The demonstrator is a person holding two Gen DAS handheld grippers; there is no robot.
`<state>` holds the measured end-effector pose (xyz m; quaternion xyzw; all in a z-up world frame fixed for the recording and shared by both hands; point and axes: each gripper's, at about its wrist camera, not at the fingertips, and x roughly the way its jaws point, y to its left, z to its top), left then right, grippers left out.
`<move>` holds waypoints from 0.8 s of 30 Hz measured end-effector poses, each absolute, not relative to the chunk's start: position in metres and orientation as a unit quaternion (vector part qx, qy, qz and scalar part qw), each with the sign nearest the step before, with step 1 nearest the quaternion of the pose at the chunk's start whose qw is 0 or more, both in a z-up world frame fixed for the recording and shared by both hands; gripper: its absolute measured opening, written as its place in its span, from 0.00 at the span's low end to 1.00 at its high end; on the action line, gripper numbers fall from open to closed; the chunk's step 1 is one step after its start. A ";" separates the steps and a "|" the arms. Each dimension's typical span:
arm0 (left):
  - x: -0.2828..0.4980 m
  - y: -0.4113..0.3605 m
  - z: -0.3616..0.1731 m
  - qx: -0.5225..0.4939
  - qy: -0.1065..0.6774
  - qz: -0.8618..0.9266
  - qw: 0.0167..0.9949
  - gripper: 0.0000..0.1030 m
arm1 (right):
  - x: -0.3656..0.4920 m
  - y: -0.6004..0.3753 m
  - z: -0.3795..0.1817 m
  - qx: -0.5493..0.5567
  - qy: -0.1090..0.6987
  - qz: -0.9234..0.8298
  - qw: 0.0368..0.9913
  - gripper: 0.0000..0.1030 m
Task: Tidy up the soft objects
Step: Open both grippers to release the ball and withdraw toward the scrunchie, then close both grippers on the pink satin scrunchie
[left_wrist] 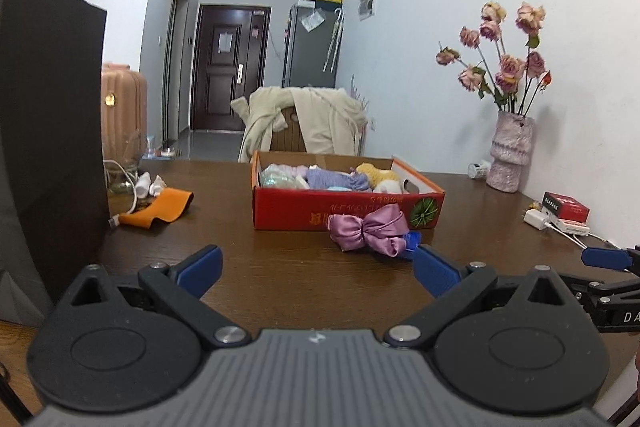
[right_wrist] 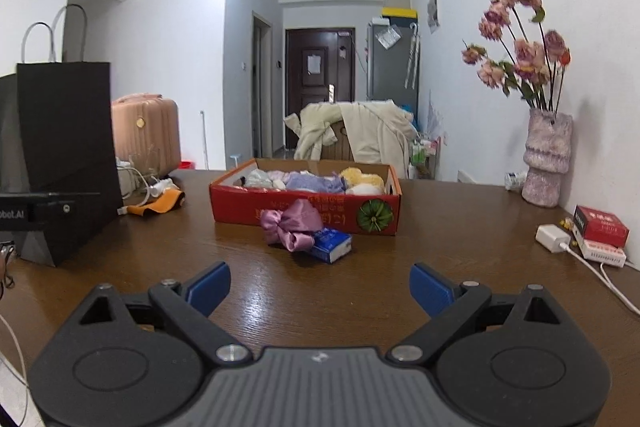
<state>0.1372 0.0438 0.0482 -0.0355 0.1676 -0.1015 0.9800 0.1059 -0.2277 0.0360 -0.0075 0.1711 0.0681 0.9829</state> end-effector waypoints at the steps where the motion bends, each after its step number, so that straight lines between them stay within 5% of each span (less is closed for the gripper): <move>1: 0.144 0.044 0.047 -0.038 0.171 -0.101 0.979 1.00 | 0.112 -0.230 0.036 -0.002 0.175 0.068 0.982 0.93; 20: 0.337 0.017 0.019 -0.059 0.256 -0.129 0.956 1.00 | 0.267 -0.227 0.032 0.064 0.232 0.104 0.965 0.84; 22: 0.359 0.010 0.011 -0.061 0.273 -0.142 0.949 0.95 | 0.290 -0.225 0.031 0.078 0.233 0.111 0.963 0.83; 24: 0.379 0.004 0.002 -0.067 0.294 -0.158 0.940 0.79 | 0.310 -0.224 0.029 0.091 0.236 0.107 0.962 0.74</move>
